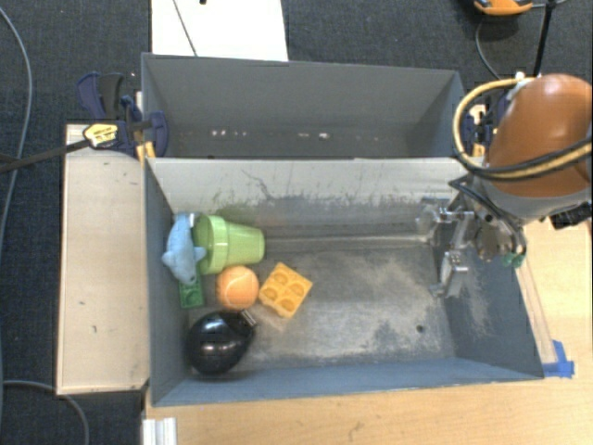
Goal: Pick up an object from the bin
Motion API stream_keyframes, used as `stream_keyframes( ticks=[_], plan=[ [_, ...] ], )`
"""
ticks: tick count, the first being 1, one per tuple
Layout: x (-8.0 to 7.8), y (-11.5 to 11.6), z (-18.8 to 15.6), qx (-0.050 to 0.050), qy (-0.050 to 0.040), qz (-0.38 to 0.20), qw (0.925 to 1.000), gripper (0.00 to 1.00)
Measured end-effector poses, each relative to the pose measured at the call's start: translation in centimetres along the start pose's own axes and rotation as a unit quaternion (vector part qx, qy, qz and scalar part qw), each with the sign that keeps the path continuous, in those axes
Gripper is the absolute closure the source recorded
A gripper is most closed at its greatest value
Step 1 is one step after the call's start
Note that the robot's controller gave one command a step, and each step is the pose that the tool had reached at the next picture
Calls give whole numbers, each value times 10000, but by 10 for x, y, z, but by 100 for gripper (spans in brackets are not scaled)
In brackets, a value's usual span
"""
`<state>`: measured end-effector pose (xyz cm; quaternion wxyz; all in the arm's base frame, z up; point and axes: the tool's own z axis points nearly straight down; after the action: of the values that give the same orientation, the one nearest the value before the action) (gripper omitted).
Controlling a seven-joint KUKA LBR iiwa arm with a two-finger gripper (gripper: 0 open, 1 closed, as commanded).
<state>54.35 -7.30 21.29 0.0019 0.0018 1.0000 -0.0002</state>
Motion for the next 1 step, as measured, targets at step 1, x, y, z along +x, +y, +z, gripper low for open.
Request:
stream_keyframes(
  ticks=[1],
  plan=[
    [-1, 5, 1, 9, 3, 62, 10000, 0]
  ],
)
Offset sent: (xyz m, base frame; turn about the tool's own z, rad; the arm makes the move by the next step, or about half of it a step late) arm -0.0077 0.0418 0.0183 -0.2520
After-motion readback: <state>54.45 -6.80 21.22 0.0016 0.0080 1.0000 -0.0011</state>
